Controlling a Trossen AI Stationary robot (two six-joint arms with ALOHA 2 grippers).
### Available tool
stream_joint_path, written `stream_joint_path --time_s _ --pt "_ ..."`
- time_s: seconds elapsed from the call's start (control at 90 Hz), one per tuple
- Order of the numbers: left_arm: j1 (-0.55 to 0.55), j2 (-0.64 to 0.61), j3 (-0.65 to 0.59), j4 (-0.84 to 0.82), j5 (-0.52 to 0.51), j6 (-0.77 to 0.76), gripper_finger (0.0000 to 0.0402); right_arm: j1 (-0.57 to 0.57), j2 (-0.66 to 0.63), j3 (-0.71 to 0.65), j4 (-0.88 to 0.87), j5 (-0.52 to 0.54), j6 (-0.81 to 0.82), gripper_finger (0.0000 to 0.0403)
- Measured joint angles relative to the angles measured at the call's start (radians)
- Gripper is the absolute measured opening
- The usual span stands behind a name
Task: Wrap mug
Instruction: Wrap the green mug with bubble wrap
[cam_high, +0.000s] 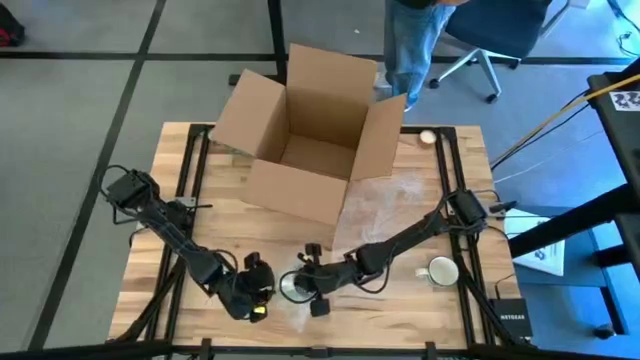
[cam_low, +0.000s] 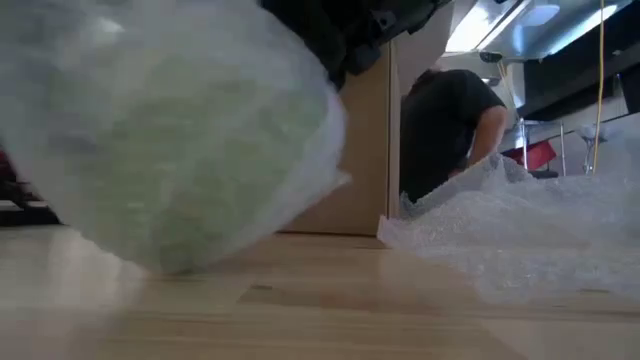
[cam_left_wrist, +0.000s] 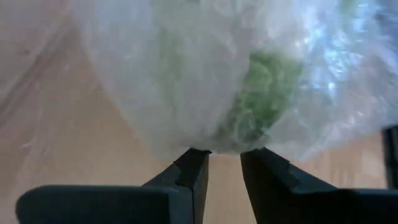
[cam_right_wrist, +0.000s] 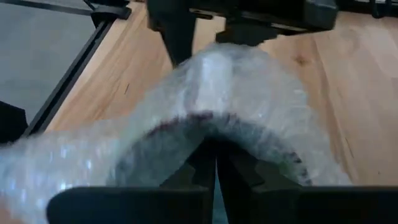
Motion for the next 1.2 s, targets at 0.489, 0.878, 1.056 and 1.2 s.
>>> stream_joint_path --time_s 0.489,0.878,1.056,1.2 --pt "0.04 0.001 -0.134 0.123 0.029 -0.036 0.0075 -0.036 -0.003 0.045 -0.038 -0.048 -0.005 0.0" --pt "0.026 0.001 -0.143 0.097 -0.002 -0.09 0.0075 -0.041 -0.069 0.225 -0.38 -0.052 -0.033 0.0001" --pt "0.015 0.001 -0.143 0.1 -0.039 -0.097 0.0075 -0.039 -0.075 0.377 -0.712 -0.053 -0.021 0.0001" --pt "0.012 0.001 -0.143 0.101 -0.042 -0.097 0.0075 -0.04 -0.068 0.364 -0.758 -0.052 0.038 0.0001"
